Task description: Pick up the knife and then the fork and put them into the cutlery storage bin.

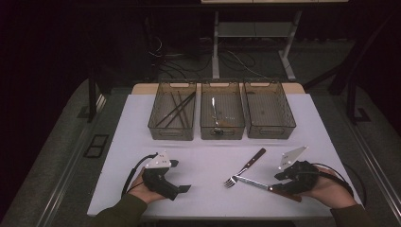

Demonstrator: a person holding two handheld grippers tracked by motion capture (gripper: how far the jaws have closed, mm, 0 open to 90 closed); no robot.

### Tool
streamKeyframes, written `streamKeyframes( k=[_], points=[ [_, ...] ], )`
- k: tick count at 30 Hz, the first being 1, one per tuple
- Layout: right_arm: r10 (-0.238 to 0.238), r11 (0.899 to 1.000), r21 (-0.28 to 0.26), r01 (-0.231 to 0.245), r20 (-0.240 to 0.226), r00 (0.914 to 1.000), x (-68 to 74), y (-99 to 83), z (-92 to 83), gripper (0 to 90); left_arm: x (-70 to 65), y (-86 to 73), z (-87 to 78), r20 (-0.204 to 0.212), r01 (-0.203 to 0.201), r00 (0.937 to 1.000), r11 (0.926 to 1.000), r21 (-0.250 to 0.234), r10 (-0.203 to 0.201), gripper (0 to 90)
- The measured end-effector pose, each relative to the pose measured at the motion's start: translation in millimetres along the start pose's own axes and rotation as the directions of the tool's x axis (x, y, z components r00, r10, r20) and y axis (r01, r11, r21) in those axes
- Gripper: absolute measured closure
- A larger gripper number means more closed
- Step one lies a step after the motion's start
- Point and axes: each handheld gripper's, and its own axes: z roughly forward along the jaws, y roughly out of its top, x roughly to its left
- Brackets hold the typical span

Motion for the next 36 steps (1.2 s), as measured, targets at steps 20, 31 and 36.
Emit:
streamKeyframes(
  k=[20, 31, 36],
  points=[
    [-0.135, 0.954, 0.265, 0.137, -0.027, 0.9905, 11.2, 27.8, 28.7, 72.8, 0.0, -0.2, 0.4, 0.002, -0.001, 1.0, 1.0, 0.005, 0.001, 0.0],
    [-0.139, 0.946, 0.294, 0.136, -0.011, 0.9902, 15.4, 31.4, 30.1, 77.7, -0.1, -0.2, 0.7, 0.003, -0.004, 1.0, 1.0, 0.006, 0.004, 0.0],
    [-0.123, 0.959, 0.257, 0.119, 0.0, 0.9924, 11.6, 29.4, 26.1, 77.7, 0.0, 0.0, 0.2, 0.003, -0.006, 1.0, 1.0, 0.007, 0.006, 0.0]
  ],
)
